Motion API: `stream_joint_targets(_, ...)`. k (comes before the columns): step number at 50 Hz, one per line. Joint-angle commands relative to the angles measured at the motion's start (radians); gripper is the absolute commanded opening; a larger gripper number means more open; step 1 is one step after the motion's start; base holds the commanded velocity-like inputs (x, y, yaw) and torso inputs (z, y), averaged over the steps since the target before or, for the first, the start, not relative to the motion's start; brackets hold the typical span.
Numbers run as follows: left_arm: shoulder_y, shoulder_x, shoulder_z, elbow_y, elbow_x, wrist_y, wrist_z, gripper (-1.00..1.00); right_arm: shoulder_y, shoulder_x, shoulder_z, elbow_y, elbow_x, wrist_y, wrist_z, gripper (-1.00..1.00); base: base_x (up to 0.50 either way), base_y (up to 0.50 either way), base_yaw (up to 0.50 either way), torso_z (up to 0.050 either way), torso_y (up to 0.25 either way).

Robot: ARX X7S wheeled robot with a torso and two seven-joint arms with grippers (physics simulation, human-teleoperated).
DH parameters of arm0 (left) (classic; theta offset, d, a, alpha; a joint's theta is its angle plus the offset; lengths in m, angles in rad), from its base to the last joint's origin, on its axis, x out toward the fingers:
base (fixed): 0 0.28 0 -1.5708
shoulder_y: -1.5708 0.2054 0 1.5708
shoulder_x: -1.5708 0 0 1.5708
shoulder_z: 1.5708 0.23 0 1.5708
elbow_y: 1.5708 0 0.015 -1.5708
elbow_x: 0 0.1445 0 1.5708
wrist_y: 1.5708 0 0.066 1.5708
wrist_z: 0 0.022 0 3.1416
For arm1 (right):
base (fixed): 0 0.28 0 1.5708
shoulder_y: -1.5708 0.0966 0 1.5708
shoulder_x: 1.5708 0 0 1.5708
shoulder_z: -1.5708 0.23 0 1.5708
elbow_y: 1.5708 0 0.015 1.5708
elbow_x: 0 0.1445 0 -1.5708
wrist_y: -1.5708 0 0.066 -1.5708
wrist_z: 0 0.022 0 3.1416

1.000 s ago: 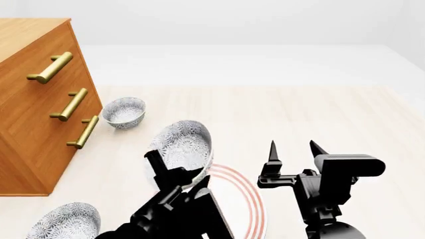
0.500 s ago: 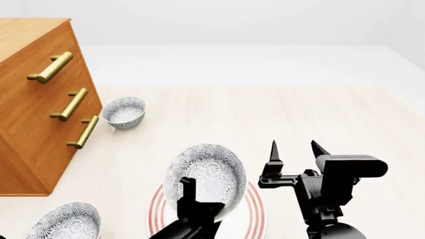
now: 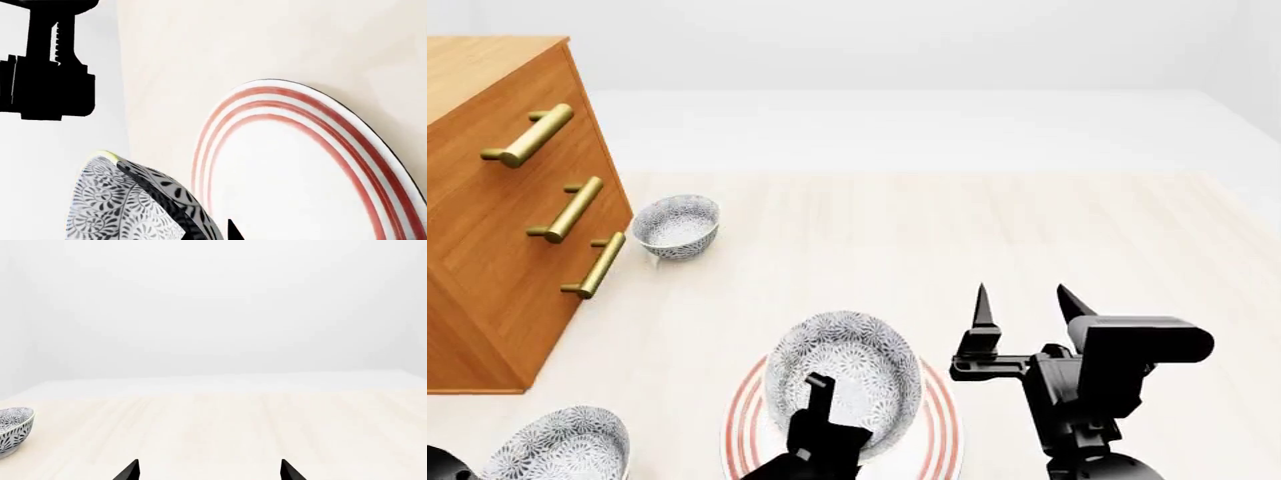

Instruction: Put the bowl in the middle on the plate.

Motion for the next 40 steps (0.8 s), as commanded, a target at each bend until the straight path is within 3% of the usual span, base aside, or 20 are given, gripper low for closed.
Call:
stream_joint_targets(1, 0.007, -0.013, -0.035, -0.092, 0.022, 0.086, 0.068, -1.0, -0.007, 0.004, 0.002, -0.003, 0.005, -0.006, 0.005, 1.0, 0.0, 0.0, 0.0, 0.0, 0.0)
stream_joint_targets(16, 0.06, -0.023, -0.093, -0.221, -0.009, 0.239, 0.073, -1.0, -0.007, 0.009, -0.001, -0.006, 0.009, -0.005, 0.013, 1.0, 0.0, 0.0, 0.0, 0.0, 0.0)
stream_joint_targets(40, 0.111, -0.029, -0.083, -0.284, -0.026, 0.317, 0.08, -1.0, -0.006, 0.018, -0.008, -0.012, 0.017, -0.004, 0.026, 1.0, 0.0, 0.0, 0.0, 0.0, 0.0)
